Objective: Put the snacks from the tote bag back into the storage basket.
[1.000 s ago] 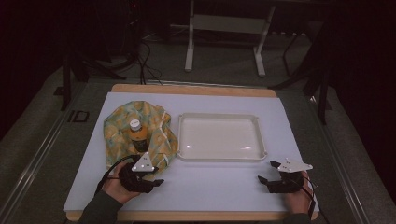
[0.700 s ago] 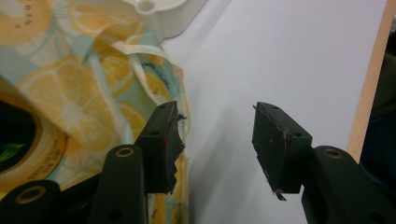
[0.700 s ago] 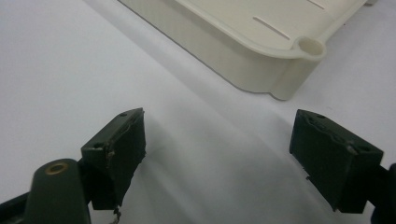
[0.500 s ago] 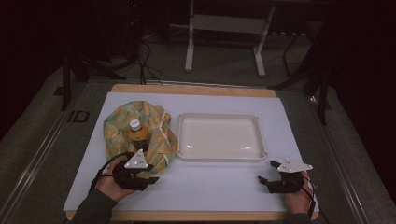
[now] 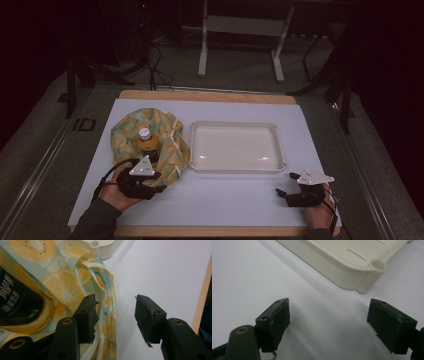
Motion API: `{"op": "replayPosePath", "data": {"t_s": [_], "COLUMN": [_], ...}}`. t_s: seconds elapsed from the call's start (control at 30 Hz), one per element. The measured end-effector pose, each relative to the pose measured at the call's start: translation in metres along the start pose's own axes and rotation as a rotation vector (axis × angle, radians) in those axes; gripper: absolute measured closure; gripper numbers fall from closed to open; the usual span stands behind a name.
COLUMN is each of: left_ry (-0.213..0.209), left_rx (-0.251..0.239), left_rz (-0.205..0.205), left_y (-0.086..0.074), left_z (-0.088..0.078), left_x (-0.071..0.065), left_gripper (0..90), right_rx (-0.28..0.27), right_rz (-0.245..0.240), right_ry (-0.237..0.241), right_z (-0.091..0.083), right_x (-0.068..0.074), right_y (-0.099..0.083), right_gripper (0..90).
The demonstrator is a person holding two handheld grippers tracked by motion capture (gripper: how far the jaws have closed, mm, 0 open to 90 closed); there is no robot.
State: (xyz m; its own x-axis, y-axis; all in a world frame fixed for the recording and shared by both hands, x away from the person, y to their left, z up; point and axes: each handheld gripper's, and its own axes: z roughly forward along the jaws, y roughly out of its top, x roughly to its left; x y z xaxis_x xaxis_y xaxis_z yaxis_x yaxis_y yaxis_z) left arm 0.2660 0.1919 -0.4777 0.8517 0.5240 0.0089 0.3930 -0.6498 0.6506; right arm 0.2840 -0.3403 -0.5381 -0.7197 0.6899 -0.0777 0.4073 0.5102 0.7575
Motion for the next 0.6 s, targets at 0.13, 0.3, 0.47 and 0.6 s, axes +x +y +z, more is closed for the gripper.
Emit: {"op": "replayPosePath", "data": {"t_s": [0.13, 0.3, 0.47, 0.6], "left_ry": [0.003, 0.003, 0.007, 0.015], "left_rx": [0.011, 0.017, 0.02, 0.027], "left_rz": [-0.001, -0.002, -0.008, -0.009], "left_y": [0.001, 0.001, 0.0, 0.001], "left_z": [0.0, 0.0, -0.001, -0.003], "left_x": [0.003, 0.006, 0.009, 0.012], "left_gripper": [51.9, 51.9, 52.0, 52.0], "right_rx": [-0.001, 0.001, 0.001, 0.003], "right_rz": [0.001, -0.001, -0.002, -0.003], "right_ry": [0.001, 0.001, 0.0, -0.002], "right_z": [0.0, 0.0, 0.0, 0.0], "right_x": [0.0, 0.0, 0.0, 0.0], "right_y": [0.0, 0.0, 0.0, 0.0], "right_gripper": [18.0, 18.0, 18.0, 18.0]}}
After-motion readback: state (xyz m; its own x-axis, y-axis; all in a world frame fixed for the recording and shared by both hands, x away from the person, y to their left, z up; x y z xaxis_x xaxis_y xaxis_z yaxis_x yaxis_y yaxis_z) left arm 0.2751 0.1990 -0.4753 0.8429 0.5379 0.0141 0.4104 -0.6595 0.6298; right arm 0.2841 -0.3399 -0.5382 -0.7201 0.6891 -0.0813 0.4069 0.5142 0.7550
